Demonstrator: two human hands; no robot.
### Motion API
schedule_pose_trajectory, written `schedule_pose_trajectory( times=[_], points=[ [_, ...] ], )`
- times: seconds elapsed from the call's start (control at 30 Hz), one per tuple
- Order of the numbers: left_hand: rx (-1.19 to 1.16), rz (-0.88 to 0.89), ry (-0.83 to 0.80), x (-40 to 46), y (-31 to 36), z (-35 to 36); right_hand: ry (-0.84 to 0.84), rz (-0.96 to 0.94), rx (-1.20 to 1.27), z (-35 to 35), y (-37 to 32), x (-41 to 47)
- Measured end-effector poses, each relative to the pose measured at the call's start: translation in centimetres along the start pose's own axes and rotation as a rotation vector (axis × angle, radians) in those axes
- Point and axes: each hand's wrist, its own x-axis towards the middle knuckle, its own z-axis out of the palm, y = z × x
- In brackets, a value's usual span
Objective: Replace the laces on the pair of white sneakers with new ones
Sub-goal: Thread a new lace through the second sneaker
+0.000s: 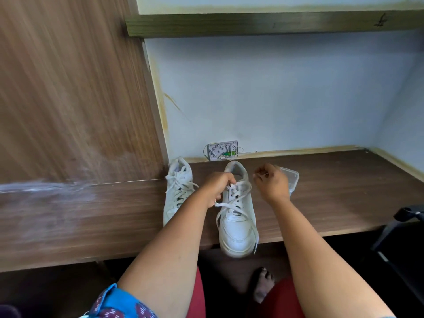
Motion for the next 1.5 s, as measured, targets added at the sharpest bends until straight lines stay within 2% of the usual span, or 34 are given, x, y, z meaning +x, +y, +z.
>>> schedule_pose_trajectory(
  times=[0.07,0.13,0.2,0.3,0.37,0.53,0.67,0.87,1.0,1.07,1.13,1.17,1.27,1.3,1.33,1.4,1.47,1.5],
  points=[
    [-0.203,-0.054,-0.052,0.2,-0.1,-0.4,-0.156,0.035,0.095,-0.6,0.0,-0.6],
    [-0.246,-0.017,-0.074,0.1,-0.1,-0.4,-0.316,0.055,0.191,-0.6,-0.6,-1.5],
    [-0.174,0.036,-0.083,-0.3,0.0,-0.2,-0.318,-0.016,0.131,-0.1,-1.2,-2.1],
    [-0.08,0.118,-0.089,-0.3,-0.4,-0.1,-0.159,-0.144,-0.057,0.2,-2.0,-2.6],
    [-0.023,0.198,-0.076,0.0,-0.7,-0.4,-0.126,-0.164,-0.056,-0.4,-2.3,-2.7],
    [0.311,0.427,-0.024,0.6,-1.1,-0.9,-0.225,-0.269,-0.138,-2.0,-2.8,-2.6],
    [0.607,0.543,0.001,1.3,-1.2,-2.5,-0.299,-0.236,-0.226,-2.3,-2.0,-2.2],
    [0.664,0.468,0.194,2.7,-2.2,-3.7,-0.428,-0.055,-0.288,-3.6,-0.6,-1.3],
    [0.645,0.352,0.217,3.3,-2.9,-3.4,-0.496,0.057,-0.275,-4.1,-0.5,-1.2],
    [0.7,0.286,0.229,3.6,-3.1,-4.1,-0.61,0.124,-0.202,-4.0,-0.1,-1.5],
    [0.701,0.236,0.354,3.7,-3.1,-5.4,-0.778,0.293,0.057,-3.4,0.1,-2.4],
    [0.691,0.209,0.459,3.6,-2.9,-6.1,-0.78,0.353,0.131,-2.6,0.3,-2.7],
    [0.596,0.17,0.759,3.0,-2.0,-7.0,-0.532,0.331,0.113,-0.5,-0.4,-2.7],
    [0.633,0.218,0.772,2.7,-1.6,-6.7,-0.455,0.316,0.125,0.2,-0.9,-2.8],
    [0.707,0.284,0.723,2.3,-1.4,-6.2,-0.413,0.331,0.186,0.6,-1.5,-2.9],
    [0.723,0.404,0.481,1.6,-1.5,-4.7,-0.403,0.356,0.298,1.1,-2.1,-2.9],
    [0.657,0.375,0.203,0.9,-1.7,-3.0,-0.409,0.331,0.282,1.5,-2.4,-3.2],
    [0.656,0.352,0.134,0.7,-1.8,-2.4,-0.402,0.31,0.228,1.7,-2.5,-3.3]
  ],
)
